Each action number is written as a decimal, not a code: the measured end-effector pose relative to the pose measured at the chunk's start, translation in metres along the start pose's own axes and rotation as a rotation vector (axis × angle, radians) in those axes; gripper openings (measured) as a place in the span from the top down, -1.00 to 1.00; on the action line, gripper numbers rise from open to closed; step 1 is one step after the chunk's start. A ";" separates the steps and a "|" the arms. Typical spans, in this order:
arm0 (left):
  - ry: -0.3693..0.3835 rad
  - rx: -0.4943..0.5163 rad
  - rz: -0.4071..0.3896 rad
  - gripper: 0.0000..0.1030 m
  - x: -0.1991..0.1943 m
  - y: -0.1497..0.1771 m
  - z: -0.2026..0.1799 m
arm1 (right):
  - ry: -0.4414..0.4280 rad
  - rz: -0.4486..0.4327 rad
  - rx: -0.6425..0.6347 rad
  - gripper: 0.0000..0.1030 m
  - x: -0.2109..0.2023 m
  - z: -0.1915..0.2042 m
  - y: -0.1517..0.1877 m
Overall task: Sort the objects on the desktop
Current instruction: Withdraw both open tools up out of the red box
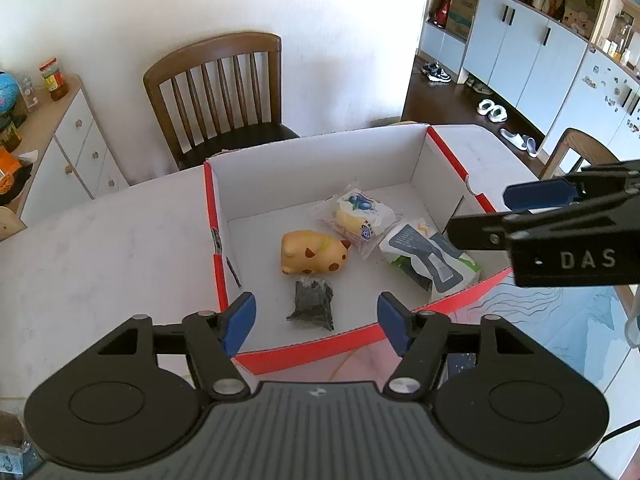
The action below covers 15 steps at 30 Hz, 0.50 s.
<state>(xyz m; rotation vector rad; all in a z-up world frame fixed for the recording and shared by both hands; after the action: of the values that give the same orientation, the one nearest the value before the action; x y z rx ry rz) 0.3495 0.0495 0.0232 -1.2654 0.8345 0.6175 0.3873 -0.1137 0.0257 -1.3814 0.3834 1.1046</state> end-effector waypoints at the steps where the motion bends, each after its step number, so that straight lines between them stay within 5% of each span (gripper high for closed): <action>1: -0.001 0.000 -0.001 -0.36 -0.002 0.001 0.000 | 0.001 -0.006 0.005 -0.27 -0.003 -0.001 0.002; 15: -0.001 0.008 -0.049 -0.48 -0.027 0.017 -0.004 | -0.058 -0.059 0.019 -0.45 -0.040 -0.003 0.035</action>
<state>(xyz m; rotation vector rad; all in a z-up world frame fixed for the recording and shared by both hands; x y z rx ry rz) 0.3197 0.0499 0.0351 -1.2743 0.8026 0.5751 0.3419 -0.1383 0.0359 -1.3329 0.3090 1.0869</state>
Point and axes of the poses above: each gripper's, at about its wrist camera, not at the fingertips, and x roughly the way its jaws point, z to its left, y to its underside, the point moved 1 cm from there along x, roughly the way its jaws point, and after that the axes turned 10 degrees about x, right-handed, at the moved point
